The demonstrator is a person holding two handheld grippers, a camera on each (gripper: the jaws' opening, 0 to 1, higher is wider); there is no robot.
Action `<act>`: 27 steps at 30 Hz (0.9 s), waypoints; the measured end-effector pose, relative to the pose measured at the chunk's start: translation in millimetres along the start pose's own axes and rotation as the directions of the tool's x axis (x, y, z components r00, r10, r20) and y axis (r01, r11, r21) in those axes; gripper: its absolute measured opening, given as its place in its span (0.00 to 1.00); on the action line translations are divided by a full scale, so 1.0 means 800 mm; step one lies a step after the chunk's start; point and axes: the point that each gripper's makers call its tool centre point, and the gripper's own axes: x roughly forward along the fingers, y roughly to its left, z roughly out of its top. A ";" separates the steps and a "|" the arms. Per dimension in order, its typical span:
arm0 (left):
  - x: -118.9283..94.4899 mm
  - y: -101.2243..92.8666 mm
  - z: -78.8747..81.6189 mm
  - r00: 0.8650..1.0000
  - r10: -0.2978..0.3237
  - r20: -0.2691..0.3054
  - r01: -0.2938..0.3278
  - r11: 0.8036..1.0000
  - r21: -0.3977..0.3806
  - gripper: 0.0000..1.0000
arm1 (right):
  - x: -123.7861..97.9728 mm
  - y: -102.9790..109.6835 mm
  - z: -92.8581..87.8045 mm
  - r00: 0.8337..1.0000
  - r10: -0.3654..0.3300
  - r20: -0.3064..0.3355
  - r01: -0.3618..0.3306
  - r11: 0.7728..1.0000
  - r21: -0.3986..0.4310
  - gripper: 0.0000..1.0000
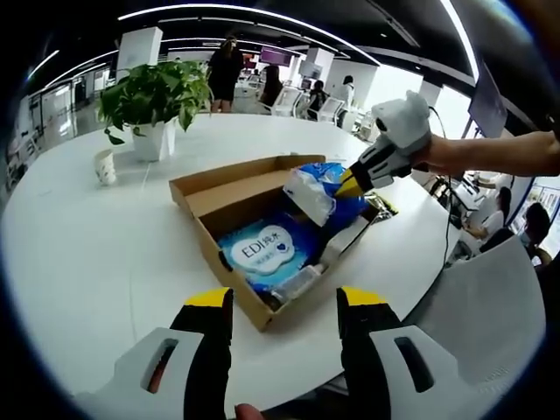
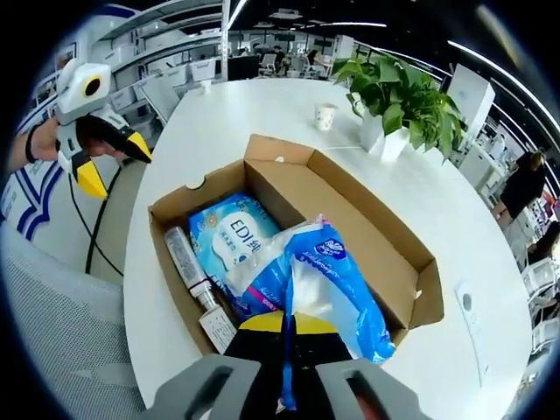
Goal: Operate the shoe box by opening the lid, removing the specified soft item, and placing it in the target area until the item is outside and the box remains undamaged.
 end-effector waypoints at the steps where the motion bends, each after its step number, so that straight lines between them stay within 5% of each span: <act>1: 0.001 -0.002 0.001 1.000 -0.002 0.000 0.002 1.000 0.003 0.49 | -0.002 0.000 0.001 1.000 -0.001 0.003 0.001 1.000 0.000 0.00; 19: 0.009 -0.035 0.028 0.999 -0.035 0.008 0.035 0.999 0.035 0.49 | -0.043 0.011 0.015 0.999 -0.006 0.043 0.008 0.999 -0.044 0.00; 27: 0.019 -0.043 0.038 0.999 -0.051 0.003 0.051 0.997 0.051 0.49 | -0.067 -0.005 0.012 0.998 -0.035 0.054 0.038 0.998 -0.052 0.00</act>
